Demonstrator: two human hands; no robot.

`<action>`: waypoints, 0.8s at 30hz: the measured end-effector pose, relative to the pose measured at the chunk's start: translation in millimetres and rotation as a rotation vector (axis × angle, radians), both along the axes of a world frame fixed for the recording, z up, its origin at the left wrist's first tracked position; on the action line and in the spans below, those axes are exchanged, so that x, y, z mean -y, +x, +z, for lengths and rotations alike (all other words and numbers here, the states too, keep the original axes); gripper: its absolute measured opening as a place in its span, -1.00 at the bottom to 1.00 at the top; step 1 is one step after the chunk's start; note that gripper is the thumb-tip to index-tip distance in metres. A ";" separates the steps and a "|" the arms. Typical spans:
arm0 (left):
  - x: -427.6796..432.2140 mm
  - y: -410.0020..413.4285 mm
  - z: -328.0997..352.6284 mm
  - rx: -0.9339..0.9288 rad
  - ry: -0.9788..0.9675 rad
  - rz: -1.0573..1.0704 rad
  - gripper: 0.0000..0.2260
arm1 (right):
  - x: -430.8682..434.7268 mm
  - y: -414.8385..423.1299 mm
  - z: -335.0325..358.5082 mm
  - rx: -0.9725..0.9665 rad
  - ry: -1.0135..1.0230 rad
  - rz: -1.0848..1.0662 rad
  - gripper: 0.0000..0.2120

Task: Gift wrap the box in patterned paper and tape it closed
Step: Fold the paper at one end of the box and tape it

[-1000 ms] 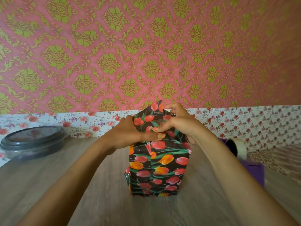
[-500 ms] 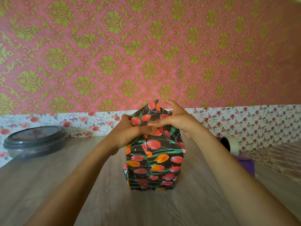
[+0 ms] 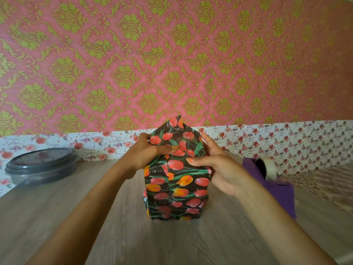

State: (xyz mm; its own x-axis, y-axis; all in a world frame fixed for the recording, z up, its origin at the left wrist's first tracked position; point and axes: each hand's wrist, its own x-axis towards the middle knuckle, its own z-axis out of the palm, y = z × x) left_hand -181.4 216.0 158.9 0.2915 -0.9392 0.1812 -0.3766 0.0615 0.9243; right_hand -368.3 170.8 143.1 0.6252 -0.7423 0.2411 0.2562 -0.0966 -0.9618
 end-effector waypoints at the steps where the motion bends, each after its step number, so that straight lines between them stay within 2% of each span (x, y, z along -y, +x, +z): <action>1: 0.3 0.1 0.2 -0.011 0.003 0.002 -0.28 | -1.0 2.1 -3.2 0.065 0.050 -0.003 -0.05; 5: 0.8 -0.7 -0.3 -0.016 0.008 0.000 -0.41 | -3.1 0.5 -13.2 0.271 0.134 0.005 -0.06; 11: -1.6 1.0 -1.2 -0.005 0.003 -0.013 -0.32 | -2.0 -9.4 -23.9 0.421 0.198 0.013 -0.16; 14: -3.6 0.9 -0.7 -0.011 -0.002 -0.016 -0.27 | 2.5 -29.7 -21.2 0.418 0.105 -0.132 -0.29; 15: -3.1 2.3 -1.6 -0.014 0.000 -0.013 -0.28 | 6.7 -40.1 -18.5 0.370 0.000 -0.289 -0.40; 17: -3.6 1.8 -2.3 -0.025 -0.031 0.011 -0.38 | 21.2 -65.0 -14.5 0.202 -0.253 -0.760 -0.64; 19: -2.8 2.0 -3.5 -0.026 -0.076 0.008 -0.48 | 42.0 -95.3 -16.6 0.083 -0.375 -1.184 -0.75; 20: -2.5 2.2 -3.7 -0.012 -0.086 0.001 -0.48 | 52.4 -109.4 -19.6 0.034 -0.380 -1.302 -0.76; 22: -2.2 3.0 -3.0 0.031 -0.070 -0.023 -0.26 | 66.9 -132.9 -25.3 -0.149 -0.324 -1.372 -0.70; 24: -1.8 5.0 -3.4 0.058 -0.068 -0.026 -0.06 | 80.3 -147.9 -33.4 -0.440 -0.237 -1.303 -0.66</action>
